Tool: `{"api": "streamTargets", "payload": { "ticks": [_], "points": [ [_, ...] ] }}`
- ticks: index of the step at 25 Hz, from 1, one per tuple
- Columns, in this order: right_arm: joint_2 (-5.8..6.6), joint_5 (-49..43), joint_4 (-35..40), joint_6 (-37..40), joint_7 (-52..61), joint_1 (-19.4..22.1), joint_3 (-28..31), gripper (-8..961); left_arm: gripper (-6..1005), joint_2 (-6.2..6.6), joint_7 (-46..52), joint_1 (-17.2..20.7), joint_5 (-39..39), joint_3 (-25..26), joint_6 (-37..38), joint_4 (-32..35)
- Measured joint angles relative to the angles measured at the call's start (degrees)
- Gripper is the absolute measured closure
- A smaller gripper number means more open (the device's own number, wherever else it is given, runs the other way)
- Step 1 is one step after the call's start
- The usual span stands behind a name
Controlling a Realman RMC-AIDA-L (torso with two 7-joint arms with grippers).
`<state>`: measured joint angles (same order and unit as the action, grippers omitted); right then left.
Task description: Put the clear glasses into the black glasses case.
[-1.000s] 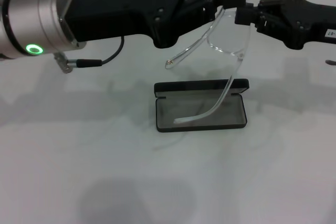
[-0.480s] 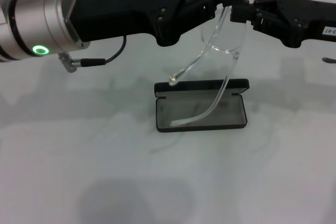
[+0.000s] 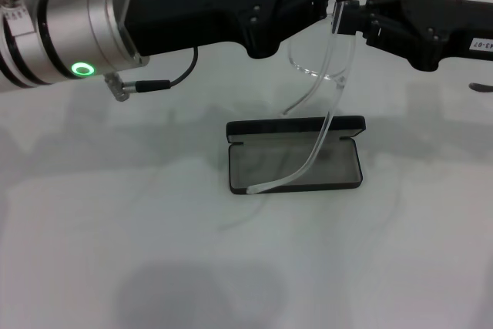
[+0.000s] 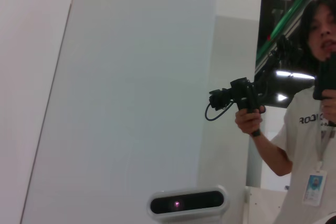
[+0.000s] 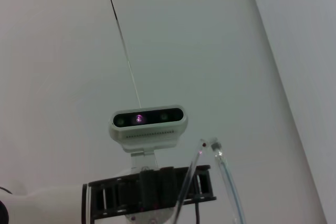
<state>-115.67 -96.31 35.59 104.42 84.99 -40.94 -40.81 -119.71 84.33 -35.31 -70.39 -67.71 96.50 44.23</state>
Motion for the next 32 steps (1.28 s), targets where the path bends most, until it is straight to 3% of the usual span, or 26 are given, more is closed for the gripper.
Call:
{"api": "streamTargets", "payload": {
  "ticks": [24,32],
  "points": [
    [0.08,0.3,-1.5,0.5,-1.3,-0.7,0.0,903,938,-0.23,-2.4,0.1,0.7,-0.2,-3.2,-1.2],
    [0.28,1.2,-1.5,0.2,-2.2,0.6,0.6,903,938,0.03,-2.5,0.3,1.3,-0.7,0.5,-0.9]
  ]
}}
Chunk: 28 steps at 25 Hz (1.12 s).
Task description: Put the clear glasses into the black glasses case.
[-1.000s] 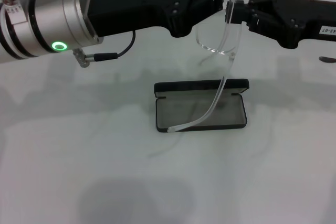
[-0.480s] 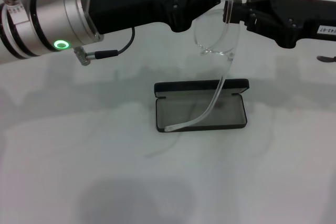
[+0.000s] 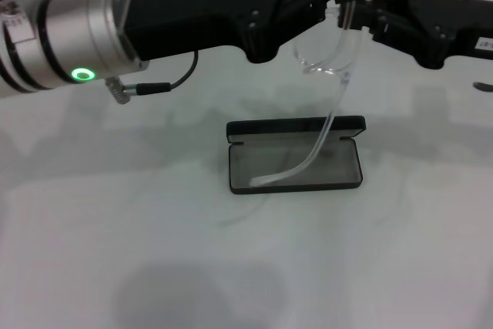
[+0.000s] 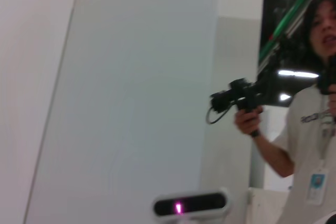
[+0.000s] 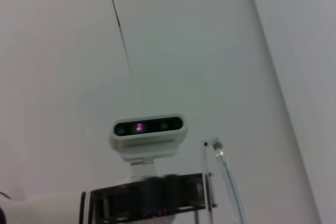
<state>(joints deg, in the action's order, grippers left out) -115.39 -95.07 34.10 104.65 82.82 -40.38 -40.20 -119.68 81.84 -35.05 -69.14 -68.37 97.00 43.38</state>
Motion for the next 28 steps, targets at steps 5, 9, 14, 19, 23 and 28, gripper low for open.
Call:
{"api": "streamTargets", "payload": {
  "ticks": [5,9,14,19,23,28],
  "points": [
    [0.95,3.2,0.3,0.2,-1.0,2.5,0.0,903,938,0.46,-1.0,1.1,2.5,1.9,4.7,0.3],
    [2.57,7.7,0.1,1.2,-1.5,4.9,0.0,903,937,0.23,-0.9,3.0,3.0,5.4,5.4,1.3],
    [3.1,14.0,-0.1,2.3,-2.0,7.3,0.0,903,937,0.09,-2.7,4.5,4.0,6.8,5.3,0.9],
    [3.11,22.5,-0.7,6.5,-3.0,8.6,0.1,903,937,-0.01,-4.4,5.2,4.0,6.6,5.3,0.1],
    [3.18,32.0,-3.7,10.9,-4.5,8.8,0.1,903,937,-0.1,-6.6,5.2,4.1,5.2,6.1,-1.6],
    [2.9,38.5,-7.2,13.3,-7.3,8.0,0.1,903,937,-0.18,-11.3,4.8,6.3,-1.6,7.1,-3.0]
  ]
}}
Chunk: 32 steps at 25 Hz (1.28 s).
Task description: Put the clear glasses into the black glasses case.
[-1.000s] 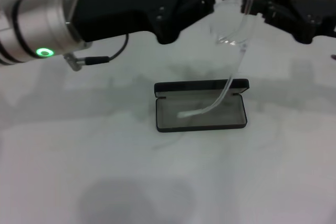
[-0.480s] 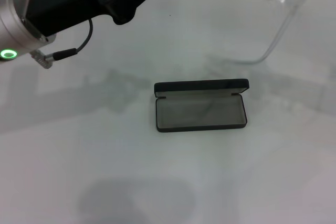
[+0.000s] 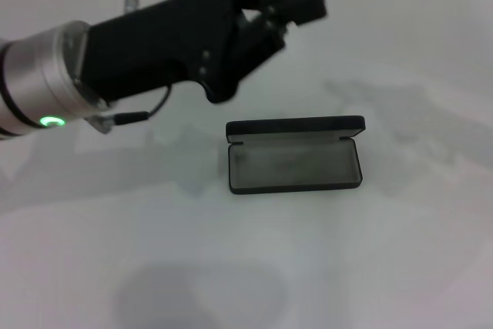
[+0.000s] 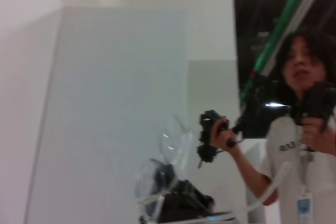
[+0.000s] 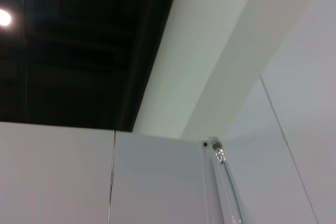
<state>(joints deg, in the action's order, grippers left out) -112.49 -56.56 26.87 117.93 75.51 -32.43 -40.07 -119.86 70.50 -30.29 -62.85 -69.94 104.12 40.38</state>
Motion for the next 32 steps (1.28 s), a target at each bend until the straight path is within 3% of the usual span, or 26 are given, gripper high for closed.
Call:
{"api": "streamTargets", "payload": {
  "ticks": [6,12,19,27,32],
  "points": [
    [-1.18,1.0,-0.4,0.0,-1.0,-1.3,0.0,903,936,-0.02,-6.8,-0.1,6.0,-7.0,0.2,-1.4],
    [-1.46,1.1,-2.9,0.1,-3.0,-2.3,-0.1,903,936,-0.22,-10.9,0.3,8.5,-9.7,2.1,-1.5],
    [-2.17,1.1,-3.9,0.2,-4.9,-2.5,-0.3,903,941,-0.32,-17.9,0.3,15.9,-19.7,3.6,-0.8],
    [-2.82,0.6,-4.8,0.3,-6.4,-2.9,-2.6,904,939,-0.51,-17.7,-3.1,18.9,-24.6,-1.8,-0.6],
    [-2.82,0.6,-7.3,0.0,-9.4,-3.4,-5.2,904,937,-0.44,-16.5,-4.0,19.7,-24.9,-4.6,-0.6]
  ]
}}
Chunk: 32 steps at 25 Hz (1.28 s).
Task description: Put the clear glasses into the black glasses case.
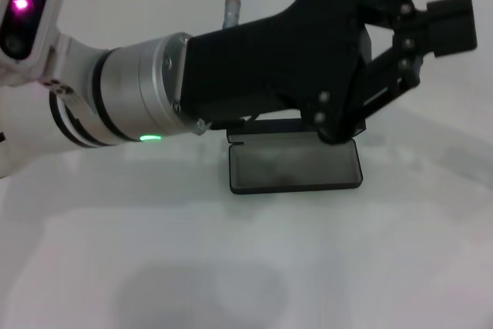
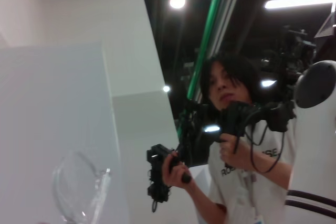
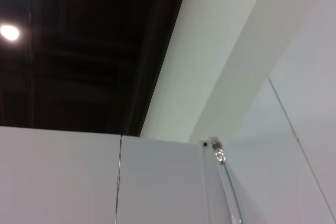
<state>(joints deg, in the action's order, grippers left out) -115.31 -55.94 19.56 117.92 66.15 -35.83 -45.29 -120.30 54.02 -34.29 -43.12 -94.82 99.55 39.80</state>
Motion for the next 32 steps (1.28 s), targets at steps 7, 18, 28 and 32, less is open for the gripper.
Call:
{"api": "streamTargets", "payload": {
  "ticks": [7,18,28,32],
  "points": [
    [-0.04,-0.1,-0.4,-2.5,-2.0,0.1,-3.4,904,935,0.18,1.3,-0.1,3.0,0.3,-2.1,0.0],
    [0.04,-1.1,-0.3,-6.2,-2.7,-0.1,-5.9,904,932,0.24,3.7,-0.9,3.3,0.2,-7.7,-0.5],
    [0.14,-4.6,0.3,-11.5,-2.7,-0.9,-7.5,904,929,0.24,3.8,-0.9,3.3,0.4,-9.8,-0.6],
    [0.27,-6.7,0.4,-12.1,-2.7,-1.8,-7.6,904,928,0.24,3.8,-0.9,3.4,0.4,-10.2,-0.7]
  ]
}}
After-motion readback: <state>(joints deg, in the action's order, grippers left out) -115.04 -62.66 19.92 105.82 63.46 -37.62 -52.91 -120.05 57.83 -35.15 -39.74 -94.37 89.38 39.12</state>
